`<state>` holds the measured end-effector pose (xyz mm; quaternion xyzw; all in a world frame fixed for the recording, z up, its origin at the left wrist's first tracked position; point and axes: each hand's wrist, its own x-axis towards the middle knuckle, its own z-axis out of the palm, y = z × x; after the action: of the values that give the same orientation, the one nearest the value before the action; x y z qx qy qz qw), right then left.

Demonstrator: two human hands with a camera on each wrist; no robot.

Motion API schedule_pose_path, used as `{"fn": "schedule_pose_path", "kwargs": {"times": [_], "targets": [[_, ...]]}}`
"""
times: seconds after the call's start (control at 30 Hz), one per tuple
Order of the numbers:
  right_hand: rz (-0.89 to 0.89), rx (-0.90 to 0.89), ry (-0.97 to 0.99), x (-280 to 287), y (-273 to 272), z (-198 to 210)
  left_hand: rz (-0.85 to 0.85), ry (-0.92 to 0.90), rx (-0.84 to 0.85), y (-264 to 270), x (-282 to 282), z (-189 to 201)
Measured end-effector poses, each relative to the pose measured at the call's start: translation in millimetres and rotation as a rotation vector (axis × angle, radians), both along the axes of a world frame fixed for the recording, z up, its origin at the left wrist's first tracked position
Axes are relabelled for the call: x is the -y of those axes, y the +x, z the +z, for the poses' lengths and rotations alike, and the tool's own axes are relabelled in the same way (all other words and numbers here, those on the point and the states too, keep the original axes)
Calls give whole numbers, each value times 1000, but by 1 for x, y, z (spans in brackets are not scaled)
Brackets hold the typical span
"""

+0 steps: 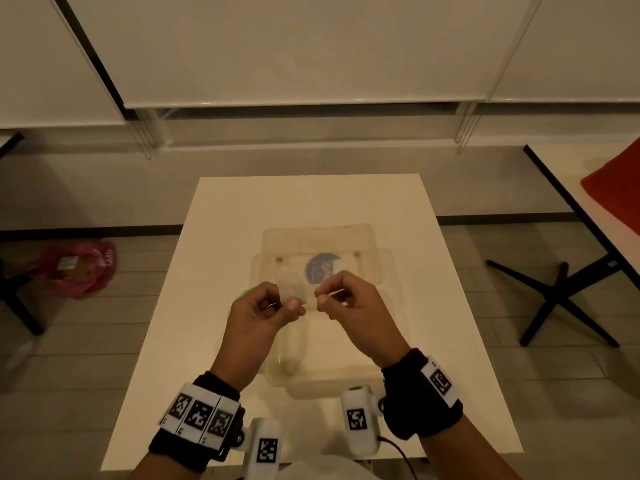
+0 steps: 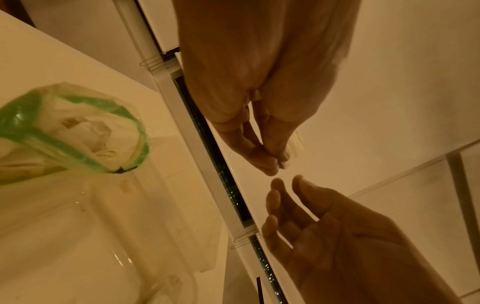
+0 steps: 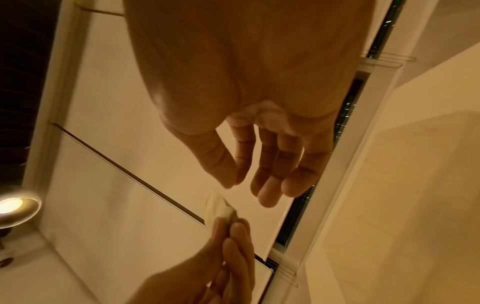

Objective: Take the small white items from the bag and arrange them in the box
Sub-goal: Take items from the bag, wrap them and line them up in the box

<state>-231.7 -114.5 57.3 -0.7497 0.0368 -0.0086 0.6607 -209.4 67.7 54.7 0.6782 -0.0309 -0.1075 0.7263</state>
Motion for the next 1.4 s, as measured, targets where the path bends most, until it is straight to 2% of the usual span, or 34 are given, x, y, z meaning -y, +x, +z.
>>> {"fn": "schedule_pose_path", "kwargs": {"times": [0.47,0.6,0.8,0.97,1.17,1.3,1.4], "targets": [[-23,25,59,-10,-5,4,-1,63,5,-7,9,5],[-107,65,88,-11,-1,5,-36,95,6,-7,11,8],[-145,104,98,-7,-3,7,79,92,39,-4,9,8],[-166,165,-79,-8,-6,7,83,101,62,-4,13,6],[-191,156,-67,-7,-9,6,84,131,105,-3,15,4],[-103,122,-63,-6,-10,10,99,124,116,-3,15,3],[-106,112,-57,-4,-11,13,65,125,142,-2,13,3]]}}
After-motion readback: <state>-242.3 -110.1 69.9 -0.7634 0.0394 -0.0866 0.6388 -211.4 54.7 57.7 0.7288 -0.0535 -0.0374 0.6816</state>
